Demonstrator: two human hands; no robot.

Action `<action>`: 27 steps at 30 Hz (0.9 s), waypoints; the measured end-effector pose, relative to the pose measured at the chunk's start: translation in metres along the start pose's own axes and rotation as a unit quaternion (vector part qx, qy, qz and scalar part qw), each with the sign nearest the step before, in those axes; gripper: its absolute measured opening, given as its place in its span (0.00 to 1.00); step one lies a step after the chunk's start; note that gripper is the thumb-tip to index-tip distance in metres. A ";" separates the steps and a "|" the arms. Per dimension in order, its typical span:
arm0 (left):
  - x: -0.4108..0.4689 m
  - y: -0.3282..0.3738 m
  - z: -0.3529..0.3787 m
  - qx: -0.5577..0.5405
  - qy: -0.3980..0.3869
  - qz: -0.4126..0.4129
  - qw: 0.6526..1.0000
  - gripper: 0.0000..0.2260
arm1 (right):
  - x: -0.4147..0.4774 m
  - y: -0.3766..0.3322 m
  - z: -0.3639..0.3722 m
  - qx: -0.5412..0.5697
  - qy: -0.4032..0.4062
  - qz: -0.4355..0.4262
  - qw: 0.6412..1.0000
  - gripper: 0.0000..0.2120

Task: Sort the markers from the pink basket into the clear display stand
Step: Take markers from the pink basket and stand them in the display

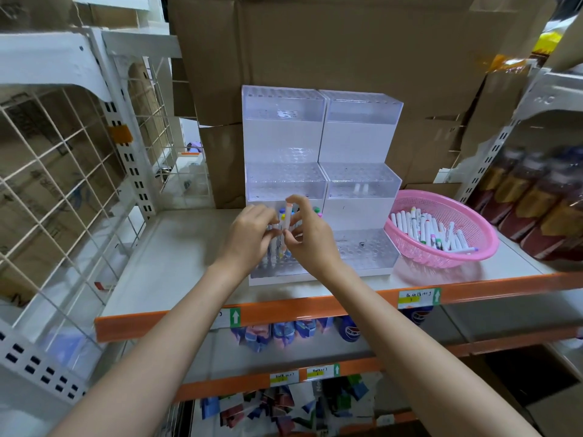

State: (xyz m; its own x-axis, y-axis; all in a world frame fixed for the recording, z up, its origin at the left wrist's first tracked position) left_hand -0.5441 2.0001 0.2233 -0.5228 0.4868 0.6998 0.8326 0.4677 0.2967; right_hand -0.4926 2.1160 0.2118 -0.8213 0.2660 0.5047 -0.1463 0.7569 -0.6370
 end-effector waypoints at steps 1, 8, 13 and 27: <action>0.000 0.000 0.000 0.003 -0.002 0.003 1.000 0.11 | 0.000 0.000 0.000 -0.002 -0.001 0.001 1.000 0.24; -0.008 0.005 -0.005 0.050 -0.009 0.052 0.997 0.10 | 0.000 0.000 0.001 -0.010 0.001 -0.001 1.000 0.23; -0.018 0.003 -0.015 0.099 -0.018 0.095 0.990 0.13 | -0.001 -0.001 -0.001 -0.015 0.012 -0.012 1.000 0.20; -0.030 0.010 -0.020 0.144 -0.054 0.099 0.983 0.20 | -0.008 0.006 0.012 -0.037 -0.008 -0.016 0.999 0.17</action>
State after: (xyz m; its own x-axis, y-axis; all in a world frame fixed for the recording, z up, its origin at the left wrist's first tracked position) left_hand -0.5165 1.9750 0.2181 -0.3854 0.6569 0.6480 0.8413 0.5386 -0.0456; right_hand -0.4940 2.1116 0.1969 -0.8257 0.2319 0.5142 -0.1320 0.8069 -0.5758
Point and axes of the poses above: each hand's wrist, its own x-axis towards the middle knuckle, its own z-axis out of the palm, y = z × x, the point moved 5 cm from there along x, towards the middle knuckle, and after that the axes turned 4 degrees about y, right-handed, at the moved point
